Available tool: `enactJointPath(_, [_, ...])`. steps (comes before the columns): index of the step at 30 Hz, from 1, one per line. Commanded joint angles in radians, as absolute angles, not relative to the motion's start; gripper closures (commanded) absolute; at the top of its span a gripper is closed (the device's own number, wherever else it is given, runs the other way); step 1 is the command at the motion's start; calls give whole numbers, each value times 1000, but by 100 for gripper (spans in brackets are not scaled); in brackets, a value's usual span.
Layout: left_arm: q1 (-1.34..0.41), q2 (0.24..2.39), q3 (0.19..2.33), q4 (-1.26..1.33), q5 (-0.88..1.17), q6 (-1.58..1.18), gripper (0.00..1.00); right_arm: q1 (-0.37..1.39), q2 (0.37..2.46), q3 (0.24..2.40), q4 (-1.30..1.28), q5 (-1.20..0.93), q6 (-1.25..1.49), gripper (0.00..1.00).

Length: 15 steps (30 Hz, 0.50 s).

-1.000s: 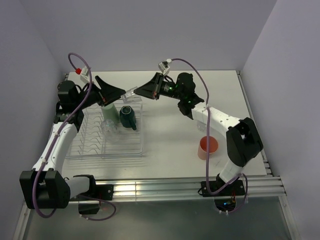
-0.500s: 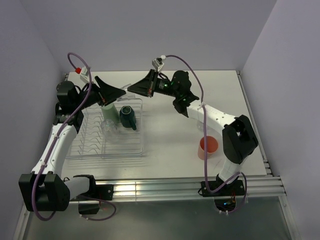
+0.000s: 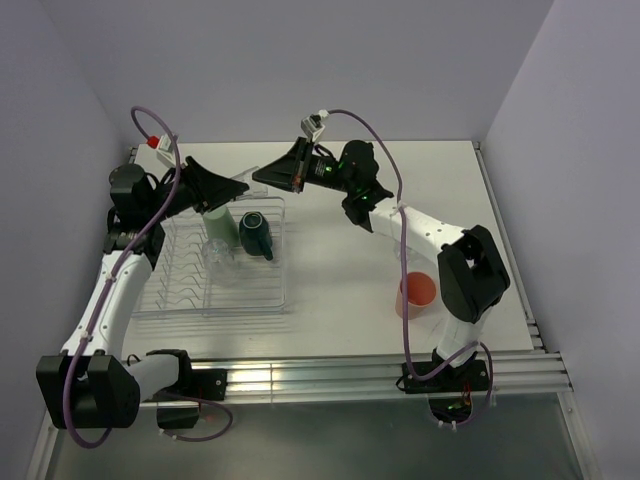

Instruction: Load the cups into the dish rack

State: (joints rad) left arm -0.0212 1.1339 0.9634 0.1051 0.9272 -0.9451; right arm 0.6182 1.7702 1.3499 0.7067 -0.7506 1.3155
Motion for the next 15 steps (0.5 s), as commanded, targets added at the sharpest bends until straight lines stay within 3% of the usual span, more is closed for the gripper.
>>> enactJointPath(1, [-32,1094,982,97,940,-930,100,641,1760,1411,704,-726,1243,98])
enactJointPath(2, [-32,1091,985,78,933,-924,100,643,1755,1407,697,-721,1233,89])
enactJointPath(7, [-32,1065,1046,-11,873,-868,100,638,1698,1359,614,-640,1157,63])
enactJointPath(15, [-21,1060,1175,-251,764,-743,100,621,1583,1324,416,-470,1002,54])
